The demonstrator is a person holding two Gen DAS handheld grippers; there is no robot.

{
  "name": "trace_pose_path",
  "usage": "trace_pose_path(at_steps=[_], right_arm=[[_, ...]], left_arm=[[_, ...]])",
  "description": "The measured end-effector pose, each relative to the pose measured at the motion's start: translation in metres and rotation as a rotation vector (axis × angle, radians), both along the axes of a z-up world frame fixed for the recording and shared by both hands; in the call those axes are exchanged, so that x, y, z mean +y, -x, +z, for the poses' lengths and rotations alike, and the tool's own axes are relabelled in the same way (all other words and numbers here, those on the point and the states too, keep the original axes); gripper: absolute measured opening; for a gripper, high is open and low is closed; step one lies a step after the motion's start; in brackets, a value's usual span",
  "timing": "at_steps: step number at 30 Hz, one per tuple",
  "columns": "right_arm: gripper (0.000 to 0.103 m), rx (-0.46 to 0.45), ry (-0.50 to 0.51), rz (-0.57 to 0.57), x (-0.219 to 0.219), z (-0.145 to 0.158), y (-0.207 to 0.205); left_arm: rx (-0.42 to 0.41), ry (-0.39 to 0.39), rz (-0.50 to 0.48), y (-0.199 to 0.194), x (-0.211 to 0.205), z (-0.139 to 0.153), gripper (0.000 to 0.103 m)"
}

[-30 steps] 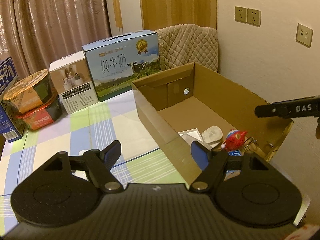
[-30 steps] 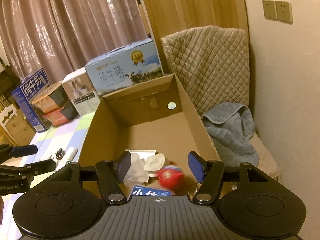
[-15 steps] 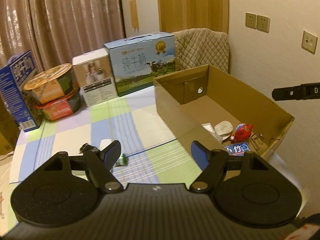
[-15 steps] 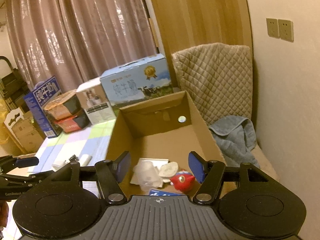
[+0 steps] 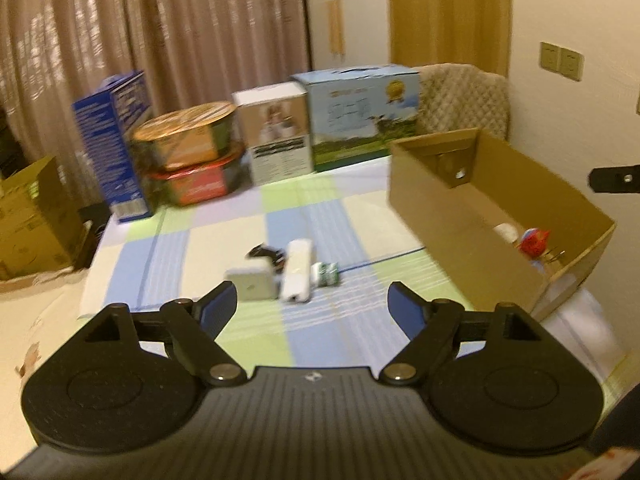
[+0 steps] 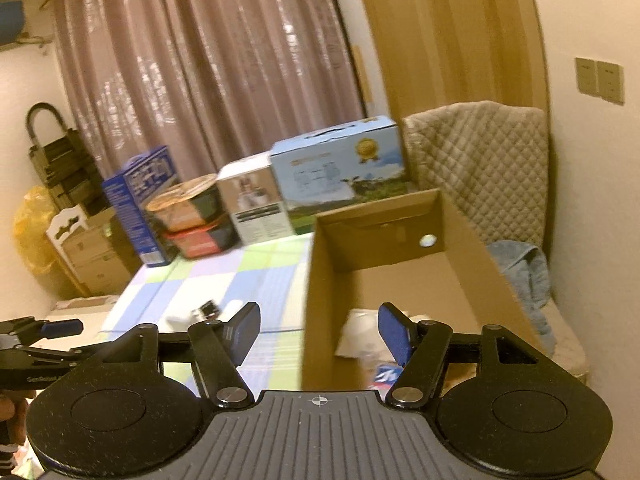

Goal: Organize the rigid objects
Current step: 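Move both grippers back toward the white device and bottle on the table, then lower the right gripper toward the green-capped white bottle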

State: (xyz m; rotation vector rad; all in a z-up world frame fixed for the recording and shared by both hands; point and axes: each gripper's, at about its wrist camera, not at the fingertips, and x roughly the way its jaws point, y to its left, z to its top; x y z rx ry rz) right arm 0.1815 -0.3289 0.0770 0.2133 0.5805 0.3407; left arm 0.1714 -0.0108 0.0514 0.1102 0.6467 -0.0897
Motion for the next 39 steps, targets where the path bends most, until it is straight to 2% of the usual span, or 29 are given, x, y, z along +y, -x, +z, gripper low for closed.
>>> trace_pose_path(at_steps=[9,20,29,39], right_arm=[[0.067,-0.023,0.038,0.117,0.063,-0.007,0.019],[0.069,0.029,0.019,0.193,0.116,-0.041,0.015],[0.069,0.057,0.023,0.190,0.141,-0.068,-0.003],[0.068,0.067,0.046,0.136,0.166,-0.106,-0.046]], left_arm=[[0.036,0.006,0.100,0.018,0.054,-0.022,0.084],[0.057,0.025,0.151,0.015,0.082,-0.045,0.088],[0.077,0.052,0.167,-0.008,0.088,-0.068,0.090],[0.101,0.087,0.175,-0.042,0.093,-0.100,0.090]])
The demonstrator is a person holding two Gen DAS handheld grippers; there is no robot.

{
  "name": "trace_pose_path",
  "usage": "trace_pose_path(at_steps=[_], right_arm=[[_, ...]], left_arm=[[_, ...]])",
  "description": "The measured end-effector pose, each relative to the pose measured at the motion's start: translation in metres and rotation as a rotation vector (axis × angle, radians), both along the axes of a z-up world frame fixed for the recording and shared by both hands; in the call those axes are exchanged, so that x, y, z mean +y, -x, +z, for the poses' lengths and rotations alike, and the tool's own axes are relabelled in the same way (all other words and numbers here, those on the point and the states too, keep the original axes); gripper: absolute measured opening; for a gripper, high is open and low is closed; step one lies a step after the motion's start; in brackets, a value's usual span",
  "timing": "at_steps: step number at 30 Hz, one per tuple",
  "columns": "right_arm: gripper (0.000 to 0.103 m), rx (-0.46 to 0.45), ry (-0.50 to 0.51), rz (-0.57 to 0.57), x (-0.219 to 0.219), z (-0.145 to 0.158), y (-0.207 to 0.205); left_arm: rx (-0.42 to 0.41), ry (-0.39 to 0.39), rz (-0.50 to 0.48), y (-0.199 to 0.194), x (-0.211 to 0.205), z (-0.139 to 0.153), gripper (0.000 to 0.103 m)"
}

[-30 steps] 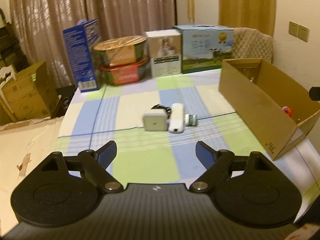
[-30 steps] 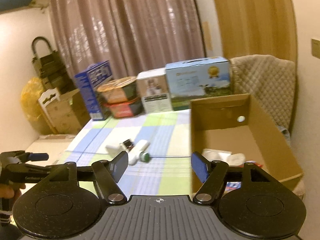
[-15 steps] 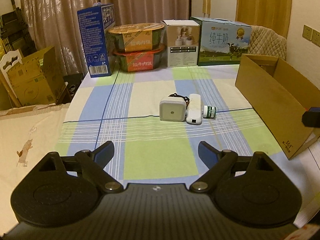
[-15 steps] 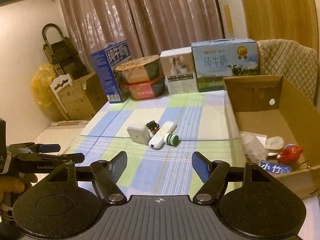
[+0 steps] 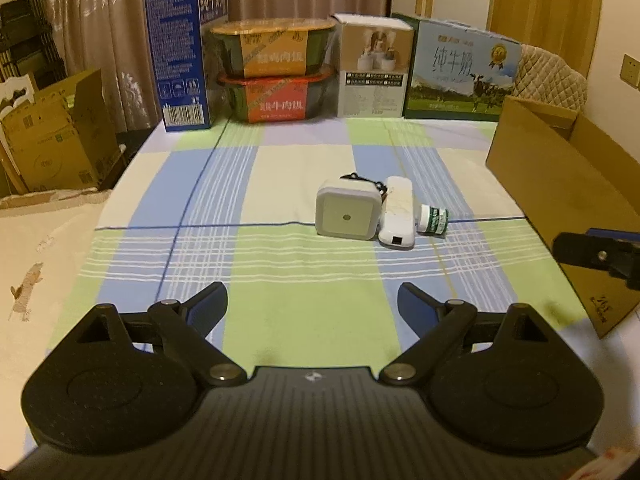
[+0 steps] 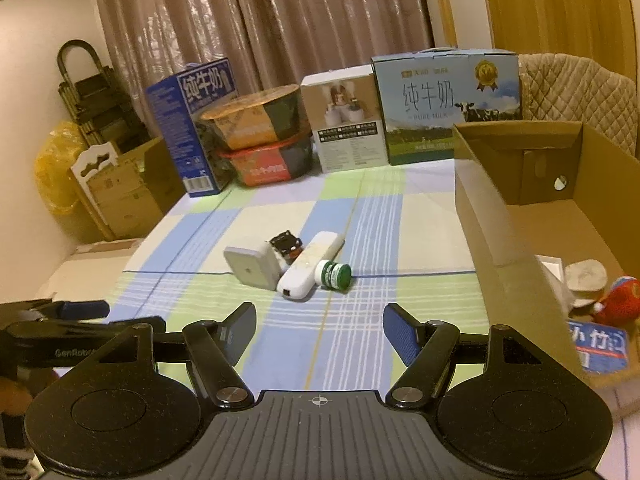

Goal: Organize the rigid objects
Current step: 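Lower the right gripper toward the green-capped white bottle, then grasp the green-capped bottle with the right gripper while the left grasps the white square device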

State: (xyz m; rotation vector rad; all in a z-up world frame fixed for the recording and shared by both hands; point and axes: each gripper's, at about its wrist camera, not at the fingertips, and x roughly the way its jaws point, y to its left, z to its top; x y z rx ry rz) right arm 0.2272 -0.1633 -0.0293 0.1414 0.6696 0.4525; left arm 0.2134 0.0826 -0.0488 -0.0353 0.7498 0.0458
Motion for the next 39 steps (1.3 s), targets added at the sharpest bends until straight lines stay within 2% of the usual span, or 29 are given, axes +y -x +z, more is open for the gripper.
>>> trace_pose_path(at_steps=[6,13,21,26,39], right_arm=[[0.065,0.014,0.019,-0.025,0.012,-0.022,-0.026],[0.053,0.038,0.019,-0.026,0.025,-0.041,-0.053],[0.046,0.036,0.025,-0.034,0.043,-0.056,-0.085],[0.041,0.036,0.060,-0.029,0.053,-0.067,-0.098],[0.040,0.047,0.085,-0.028,0.073,-0.092,-0.124]], left_arm=[[0.008,0.027,-0.007,-0.023,0.006,-0.012,0.090],[-0.029,0.051,0.011,-0.057,0.011,-0.013,0.090],[-0.026,0.014,0.007,-0.094,0.009,-0.022,0.090],[-0.011,0.028,0.013,-0.104,0.014,-0.028,0.090],[-0.002,0.096,0.032,-0.107,0.022,-0.029,0.090]])
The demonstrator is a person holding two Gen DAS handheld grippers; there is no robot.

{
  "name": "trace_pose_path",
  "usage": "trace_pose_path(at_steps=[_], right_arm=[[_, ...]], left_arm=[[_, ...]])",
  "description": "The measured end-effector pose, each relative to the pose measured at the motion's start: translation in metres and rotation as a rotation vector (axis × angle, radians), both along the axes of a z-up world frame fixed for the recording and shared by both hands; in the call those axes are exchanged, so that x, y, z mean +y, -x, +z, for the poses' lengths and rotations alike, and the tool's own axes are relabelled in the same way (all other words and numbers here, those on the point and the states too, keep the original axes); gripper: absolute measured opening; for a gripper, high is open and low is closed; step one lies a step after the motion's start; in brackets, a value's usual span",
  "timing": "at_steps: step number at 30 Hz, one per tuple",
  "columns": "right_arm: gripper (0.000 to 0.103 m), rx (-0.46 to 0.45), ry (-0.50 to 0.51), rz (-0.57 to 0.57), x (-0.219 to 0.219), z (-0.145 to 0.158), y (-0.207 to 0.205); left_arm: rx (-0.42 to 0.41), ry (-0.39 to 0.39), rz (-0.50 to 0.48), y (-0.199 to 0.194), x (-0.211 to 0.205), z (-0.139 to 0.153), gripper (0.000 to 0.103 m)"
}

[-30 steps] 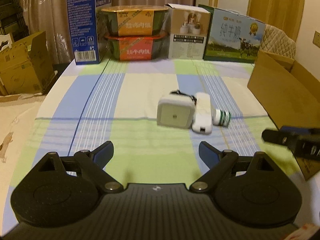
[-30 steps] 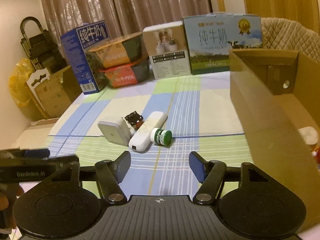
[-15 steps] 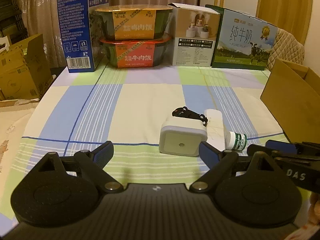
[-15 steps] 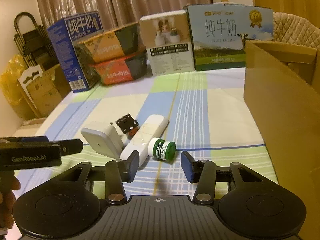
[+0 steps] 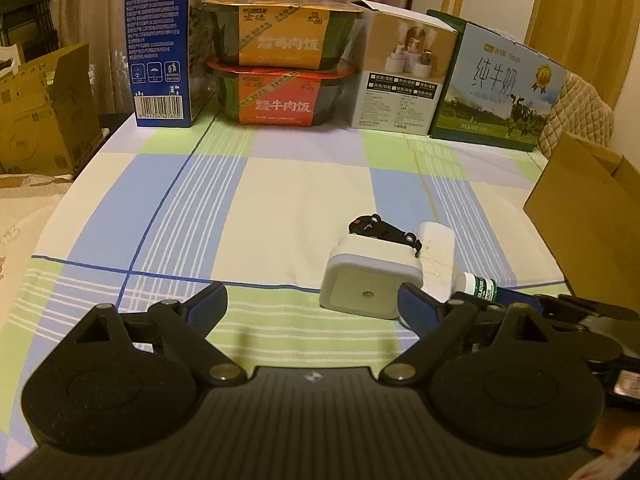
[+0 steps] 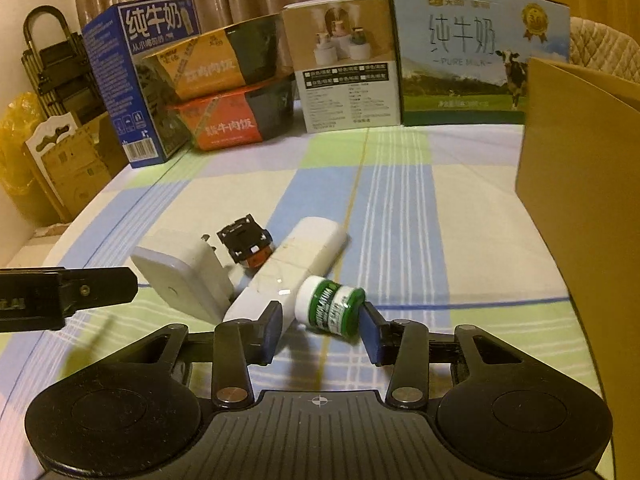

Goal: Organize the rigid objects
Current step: 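Grasp the green-capped bottle with the right gripper while the left grasps the white square device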

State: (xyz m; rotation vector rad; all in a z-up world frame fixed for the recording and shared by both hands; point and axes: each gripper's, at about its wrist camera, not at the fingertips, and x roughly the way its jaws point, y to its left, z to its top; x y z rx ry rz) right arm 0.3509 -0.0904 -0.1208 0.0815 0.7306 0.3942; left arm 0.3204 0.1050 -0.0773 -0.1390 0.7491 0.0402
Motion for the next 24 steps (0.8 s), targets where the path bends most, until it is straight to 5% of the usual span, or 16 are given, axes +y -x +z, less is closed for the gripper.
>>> trace_pose_path(at_steps=[8,24], right_arm=[[0.029,-0.012,0.009,-0.014,0.002,-0.002,-0.011],[0.028,-0.032,0.089,-0.043,-0.026,0.019,0.000]], left_arm=[[0.006,0.003,0.001,0.000,0.002,0.000,0.090],[0.009,-0.013,-0.149,-0.016,-0.020,-0.018,0.088]])
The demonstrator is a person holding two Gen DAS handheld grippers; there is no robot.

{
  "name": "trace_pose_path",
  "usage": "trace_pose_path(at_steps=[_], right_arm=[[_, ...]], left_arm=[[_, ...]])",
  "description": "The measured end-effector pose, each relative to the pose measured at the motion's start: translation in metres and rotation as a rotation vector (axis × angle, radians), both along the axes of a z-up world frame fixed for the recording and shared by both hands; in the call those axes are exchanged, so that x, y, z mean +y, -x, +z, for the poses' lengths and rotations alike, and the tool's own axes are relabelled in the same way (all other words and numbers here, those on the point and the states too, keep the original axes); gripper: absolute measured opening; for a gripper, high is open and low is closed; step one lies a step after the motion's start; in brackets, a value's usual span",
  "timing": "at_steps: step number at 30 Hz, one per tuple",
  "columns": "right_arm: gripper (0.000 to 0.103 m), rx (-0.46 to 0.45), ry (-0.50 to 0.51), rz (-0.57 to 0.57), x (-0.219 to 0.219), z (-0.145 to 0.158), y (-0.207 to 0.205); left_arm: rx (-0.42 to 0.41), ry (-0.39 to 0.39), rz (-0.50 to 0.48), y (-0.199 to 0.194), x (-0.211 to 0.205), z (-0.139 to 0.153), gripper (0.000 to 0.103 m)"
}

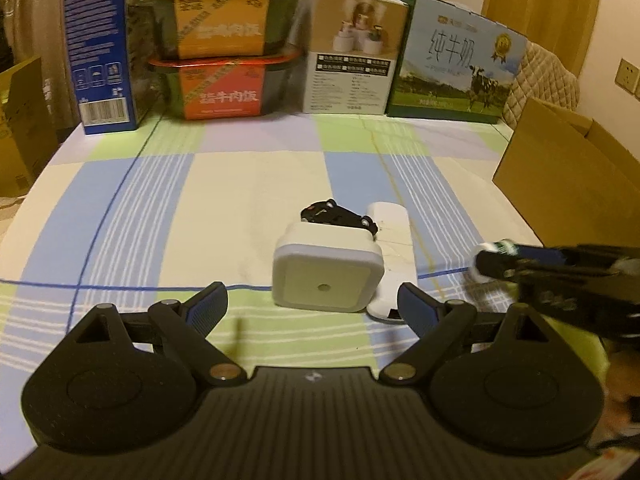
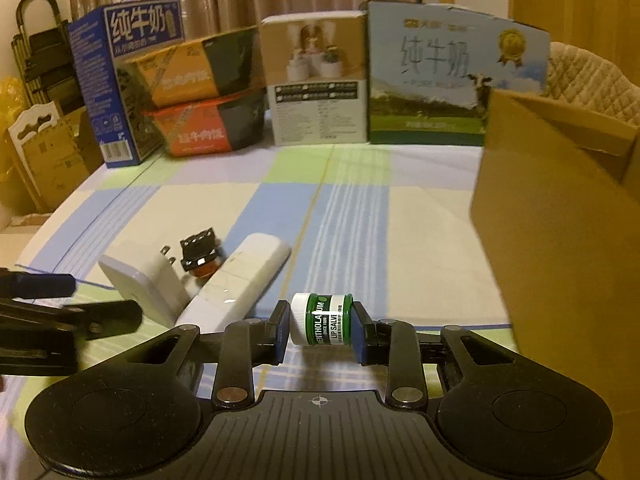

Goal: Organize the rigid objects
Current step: 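Grasp the green-capped bottle with the right gripper while the left grasps the white square device, then lift the white device and green-capped bottle and carry both over the cardboard box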

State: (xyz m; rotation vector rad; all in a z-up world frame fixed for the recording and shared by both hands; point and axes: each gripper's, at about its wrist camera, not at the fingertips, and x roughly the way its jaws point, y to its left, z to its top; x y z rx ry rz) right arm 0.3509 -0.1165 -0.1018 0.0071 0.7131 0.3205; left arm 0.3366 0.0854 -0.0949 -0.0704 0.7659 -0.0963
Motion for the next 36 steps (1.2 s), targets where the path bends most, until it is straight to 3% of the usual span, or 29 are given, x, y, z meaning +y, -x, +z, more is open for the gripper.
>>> trace_pose_path(at_steps=[4,11,14,36], right_arm=[[0.028,0.009,-0.013,-0.007,-0.010,0.008,0.006],[0.028,0.026,-0.030,-0.015,-0.017,0.012,0.008],[0.028,0.031,-0.042,-0.010,-0.016,0.012,0.007],[0.028,0.055,-0.071,0.004,-0.014,0.013,0.002]], left_arm=[[-0.010,-0.009,-0.009,-0.008,-0.005,-0.004,0.077],[-0.036,-0.016,-0.030,-0.015,-0.007,-0.007,0.074],[-0.024,-0.020,-0.041,-0.019,-0.007,-0.011,0.065],[-0.003,-0.021,-0.001,-0.012,0.010,-0.005,0.062]])
